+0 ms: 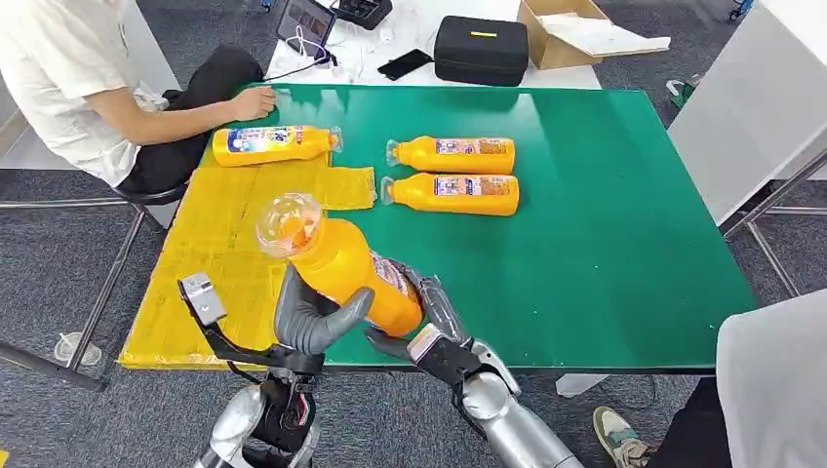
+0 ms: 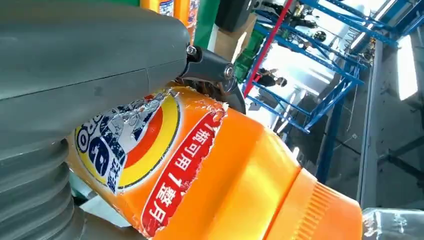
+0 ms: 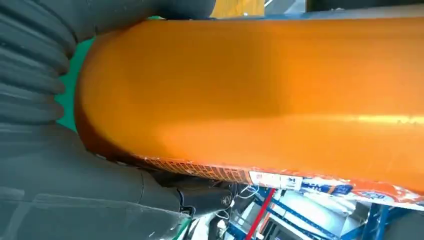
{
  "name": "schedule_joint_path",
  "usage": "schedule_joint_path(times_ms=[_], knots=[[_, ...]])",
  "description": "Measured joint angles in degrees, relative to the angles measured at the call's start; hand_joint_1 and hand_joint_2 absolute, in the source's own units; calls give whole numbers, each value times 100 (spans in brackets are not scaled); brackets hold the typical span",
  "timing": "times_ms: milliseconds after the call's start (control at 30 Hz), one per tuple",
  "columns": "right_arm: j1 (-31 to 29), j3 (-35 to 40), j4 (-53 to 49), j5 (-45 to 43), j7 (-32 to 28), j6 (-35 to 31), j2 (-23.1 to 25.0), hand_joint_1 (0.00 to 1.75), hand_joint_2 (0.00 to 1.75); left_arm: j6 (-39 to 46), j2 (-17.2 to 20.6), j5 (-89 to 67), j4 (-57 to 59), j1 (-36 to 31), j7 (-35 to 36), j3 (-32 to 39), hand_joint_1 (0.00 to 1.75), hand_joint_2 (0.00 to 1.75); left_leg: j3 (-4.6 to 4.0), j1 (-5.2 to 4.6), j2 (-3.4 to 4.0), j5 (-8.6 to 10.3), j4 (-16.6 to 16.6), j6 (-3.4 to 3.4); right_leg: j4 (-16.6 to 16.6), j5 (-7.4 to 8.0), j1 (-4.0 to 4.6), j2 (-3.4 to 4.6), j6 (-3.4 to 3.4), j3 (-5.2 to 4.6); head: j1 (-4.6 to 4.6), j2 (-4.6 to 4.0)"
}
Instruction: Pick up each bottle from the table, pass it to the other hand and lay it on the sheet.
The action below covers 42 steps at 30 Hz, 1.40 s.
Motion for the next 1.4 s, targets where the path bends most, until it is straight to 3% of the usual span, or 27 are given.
schedule_joint_path(times_ms=[267,300,500,600,733,867,1100,1133,1400], knots=[[128,2,0,107,151,-123,2,0,175,256,0,-470,0,68,-29,-83,175,175,-1,0,0,-1,0,0,0,-1,0,0,0,-1,-2,0],[155,0,-2,212,149,-307,7,0,0,359,2,-610,0,74,-81,-109,175,175,-1,0,0,-1,0,0,0,-1,0,0,0,-1,0,0],[535,-385,-184,852,-184,-2438,33,0,0,938,122,-1471,-166,324,-328,-138,175,175,-4,0,-1,-1,0,0,0,-1,0,-1,0,-1,0,0],[875,-998,-724,58,-547,-3220,79,0,0,1242,190,-1703,-363,519,-341,18,175,175,-6,-1,-3,-2,0,1,-1,-2,-2,-2,0,-2,0,0],[1214,-2064,-1446,-315,-577,-3403,147,0,0,1625,267,-2149,-586,698,-330,265,175,175,-6,-4,-4,-2,0,1,-1,-2,-4,-2,0,-2,4,2],[1485,-3059,-2237,-413,-590,-3414,286,0,0,2586,315,-3643,-660,745,-224,474,175,175,-6,-4,-5,-2,0,1,-1,-1,-4,-3,1,-2,0,0],[1580,-3464,-2809,-175,-597,-3414,387,0,0,3152,494,-5917,-130,391,466,868,175,175,0,-1,-2,1,0,0,-1,0,-1,-1,-1,1,0,0],[1568,-3447,-2809,-153,-597,-3412,393,0,175,3189,514,-6192,42,307,577,900,175,175,0,-1,-2,2,0,0,0,0,-1,-1,-1,1,0,0],[1324,-3020,-2644,-243,-597,-3412,385,0,175,3370,682,-7790,1822,-581,1272,1139,175,175,-1,-2,-2,8,0,0,2,3,-2,-1,0,2,0,0]])
